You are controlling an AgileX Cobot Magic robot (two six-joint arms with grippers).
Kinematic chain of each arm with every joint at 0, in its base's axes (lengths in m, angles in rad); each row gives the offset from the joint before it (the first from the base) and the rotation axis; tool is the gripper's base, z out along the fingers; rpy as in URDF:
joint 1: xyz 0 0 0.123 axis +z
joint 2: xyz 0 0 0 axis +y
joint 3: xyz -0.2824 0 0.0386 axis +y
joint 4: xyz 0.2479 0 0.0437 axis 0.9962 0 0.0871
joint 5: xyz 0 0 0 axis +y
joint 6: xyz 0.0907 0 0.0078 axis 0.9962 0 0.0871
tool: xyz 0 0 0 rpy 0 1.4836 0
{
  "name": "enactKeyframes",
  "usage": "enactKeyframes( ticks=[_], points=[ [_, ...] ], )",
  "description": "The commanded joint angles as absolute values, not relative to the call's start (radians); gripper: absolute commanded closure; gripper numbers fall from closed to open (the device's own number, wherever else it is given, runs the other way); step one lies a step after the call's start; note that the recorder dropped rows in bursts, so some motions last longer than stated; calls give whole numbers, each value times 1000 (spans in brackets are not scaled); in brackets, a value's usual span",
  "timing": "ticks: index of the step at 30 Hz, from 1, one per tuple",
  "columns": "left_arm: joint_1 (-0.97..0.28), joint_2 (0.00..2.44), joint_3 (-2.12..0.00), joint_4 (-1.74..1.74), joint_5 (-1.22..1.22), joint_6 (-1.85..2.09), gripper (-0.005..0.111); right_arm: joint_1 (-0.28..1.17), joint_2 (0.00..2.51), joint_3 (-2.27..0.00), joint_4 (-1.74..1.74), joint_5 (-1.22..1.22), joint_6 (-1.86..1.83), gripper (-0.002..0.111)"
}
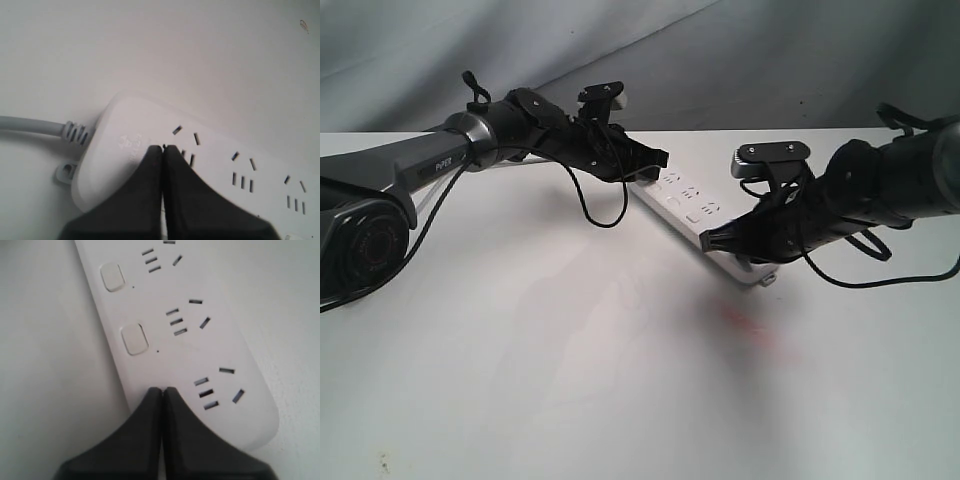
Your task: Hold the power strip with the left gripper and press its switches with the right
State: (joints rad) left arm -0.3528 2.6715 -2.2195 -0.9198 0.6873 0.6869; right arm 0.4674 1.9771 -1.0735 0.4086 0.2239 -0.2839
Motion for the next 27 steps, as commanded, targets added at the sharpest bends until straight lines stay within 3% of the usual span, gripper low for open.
enactKeyframes(
  ticks=[1, 27],
  points=[
    [-354, 2687, -2214, -892, 704, 684, 106, 469, 2041, -1067, 394, 258, -279, 108],
    [-354, 2687, -2214, -892, 704, 685, 106, 470, 1940, -1184, 395, 288, -258, 108]
  ],
)
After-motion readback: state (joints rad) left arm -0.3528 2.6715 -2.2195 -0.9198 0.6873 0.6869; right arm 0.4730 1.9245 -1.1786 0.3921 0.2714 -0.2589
